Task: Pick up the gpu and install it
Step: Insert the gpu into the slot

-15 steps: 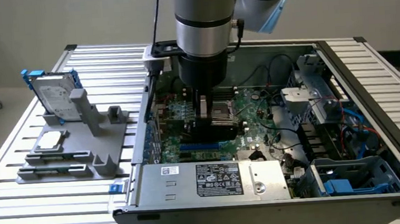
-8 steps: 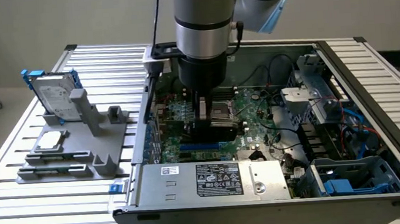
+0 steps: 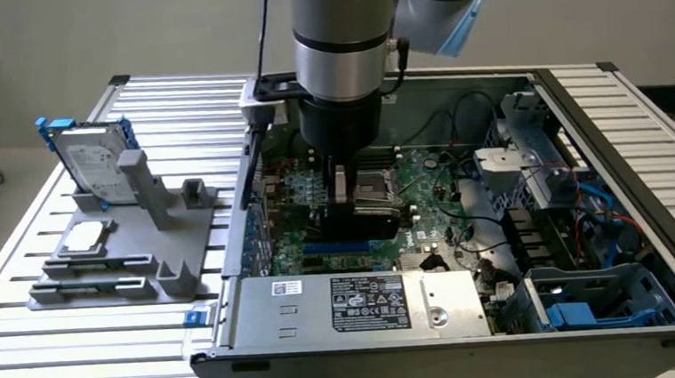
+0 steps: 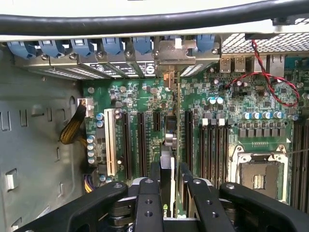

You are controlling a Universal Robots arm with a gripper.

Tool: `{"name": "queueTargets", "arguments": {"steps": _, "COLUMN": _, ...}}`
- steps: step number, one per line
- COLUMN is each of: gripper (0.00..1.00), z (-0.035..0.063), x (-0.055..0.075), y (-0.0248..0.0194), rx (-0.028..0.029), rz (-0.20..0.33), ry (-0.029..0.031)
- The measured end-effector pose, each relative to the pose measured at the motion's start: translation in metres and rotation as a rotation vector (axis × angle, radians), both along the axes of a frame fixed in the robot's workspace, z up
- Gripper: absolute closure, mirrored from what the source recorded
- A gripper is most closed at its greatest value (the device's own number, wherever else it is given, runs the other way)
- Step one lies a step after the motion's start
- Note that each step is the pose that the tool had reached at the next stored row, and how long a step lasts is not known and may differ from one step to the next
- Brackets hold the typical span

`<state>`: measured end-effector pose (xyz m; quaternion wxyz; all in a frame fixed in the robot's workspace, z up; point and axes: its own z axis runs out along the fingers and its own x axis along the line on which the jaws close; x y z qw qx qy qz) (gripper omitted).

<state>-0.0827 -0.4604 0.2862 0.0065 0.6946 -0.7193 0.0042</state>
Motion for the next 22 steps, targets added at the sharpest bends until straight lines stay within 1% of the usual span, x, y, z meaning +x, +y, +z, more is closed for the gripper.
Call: {"name": "queueTargets", "arguments": {"steps": 22, "gripper": 0.74, "z": -0.009, "x": -0.003, "y": 0.0, "rx": 0.0003, "rz": 0.0, "ry": -0.0006}}
